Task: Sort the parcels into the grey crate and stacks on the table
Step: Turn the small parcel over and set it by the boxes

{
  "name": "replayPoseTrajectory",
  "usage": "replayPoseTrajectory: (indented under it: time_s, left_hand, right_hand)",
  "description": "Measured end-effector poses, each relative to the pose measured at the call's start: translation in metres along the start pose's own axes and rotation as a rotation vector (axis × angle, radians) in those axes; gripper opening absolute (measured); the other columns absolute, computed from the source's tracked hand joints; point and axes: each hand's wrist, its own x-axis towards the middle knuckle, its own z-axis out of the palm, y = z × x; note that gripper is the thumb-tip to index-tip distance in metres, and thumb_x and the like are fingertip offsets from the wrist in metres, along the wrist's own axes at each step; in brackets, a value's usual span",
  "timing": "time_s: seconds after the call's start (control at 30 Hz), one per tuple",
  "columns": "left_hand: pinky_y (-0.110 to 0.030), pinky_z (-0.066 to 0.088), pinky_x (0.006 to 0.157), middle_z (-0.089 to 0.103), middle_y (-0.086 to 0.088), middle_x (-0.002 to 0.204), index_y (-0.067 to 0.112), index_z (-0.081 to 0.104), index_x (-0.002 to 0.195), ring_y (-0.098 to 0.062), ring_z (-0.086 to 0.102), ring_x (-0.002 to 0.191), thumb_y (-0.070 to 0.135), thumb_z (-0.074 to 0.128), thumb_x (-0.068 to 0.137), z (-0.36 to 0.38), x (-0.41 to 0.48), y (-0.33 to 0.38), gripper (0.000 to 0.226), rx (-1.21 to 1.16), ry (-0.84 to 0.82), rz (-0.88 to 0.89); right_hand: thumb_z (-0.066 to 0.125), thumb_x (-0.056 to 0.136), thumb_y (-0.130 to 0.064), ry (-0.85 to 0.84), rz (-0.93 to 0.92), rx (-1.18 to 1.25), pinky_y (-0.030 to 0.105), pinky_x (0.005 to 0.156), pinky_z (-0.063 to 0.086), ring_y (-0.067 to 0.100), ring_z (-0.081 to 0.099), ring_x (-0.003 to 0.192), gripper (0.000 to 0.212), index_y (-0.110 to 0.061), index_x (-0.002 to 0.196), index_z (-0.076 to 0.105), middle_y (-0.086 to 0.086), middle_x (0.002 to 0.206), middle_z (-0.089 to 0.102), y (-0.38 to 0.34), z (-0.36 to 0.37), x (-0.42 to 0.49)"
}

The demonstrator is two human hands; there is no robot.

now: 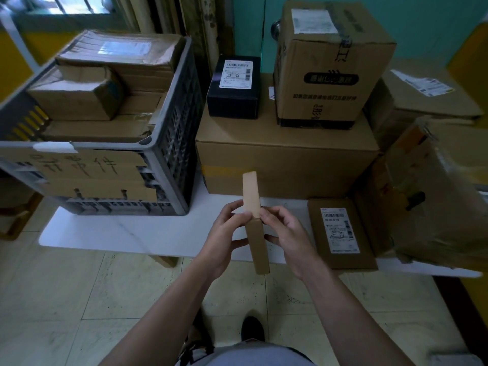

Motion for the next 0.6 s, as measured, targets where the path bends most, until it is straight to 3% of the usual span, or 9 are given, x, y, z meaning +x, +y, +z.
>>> replayPoseTrajectory:
  time_s: [0.13,0.3,0.47,0.6]
  left_hand:
    - [-0.055,0.050,0.101,0.063,-0.014,0.119,0.028,0.053,0.139,-0.027,0.061,0.116,0.035,0.064,0.078,-0.0021,-0.0002,-0.0011,0.063,0.014,-0.025,0.011]
    - [-0.053,0.051,0.100,0.063,-0.013,0.113,0.030,0.054,0.135,-0.024,0.064,0.111,0.036,0.067,0.078,-0.0037,0.0006,-0.0020,0.059,0.036,-0.002,0.020]
    - [-0.052,0.051,0.100,0.062,-0.010,0.119,0.030,0.056,0.128,-0.023,0.063,0.112,0.030,0.065,0.094,-0.0025,0.0032,-0.0036,0.035,0.063,0.039,0.018]
    - [-0.047,0.055,0.094,0.061,-0.008,0.121,0.027,0.055,0.126,-0.019,0.063,0.111,0.039,0.061,0.097,0.0008,0.0067,-0.0018,0.032,0.089,0.095,0.002]
  right_hand:
    - [0.065,0.092,-0.030,-0.005,-0.004,-0.036,0.025,0.077,0.054,0.011,0.068,0.097,0.023,-0.017,0.111,0.064,0.001,0.106,0.071,0.0008,-0.0002,0.0010]
    - [0.065,0.092,-0.024,-0.012,-0.006,-0.033,0.027,0.081,0.055,0.016,0.066,0.104,0.022,-0.017,0.113,0.063,0.003,0.110,0.070,0.0022,0.0003,0.0024]
    - [0.062,0.095,-0.020,-0.020,-0.003,-0.017,0.026,0.083,0.053,0.014,0.065,0.108,0.033,-0.039,0.122,0.058,-0.002,0.114,0.068,0.0051,0.0013,0.0053]
    - [0.061,0.096,-0.022,0.002,-0.026,-0.048,0.022,0.079,0.054,0.008,0.068,0.102,0.033,-0.044,0.121,0.061,-0.007,0.109,0.073,0.0057,0.0020,0.0088]
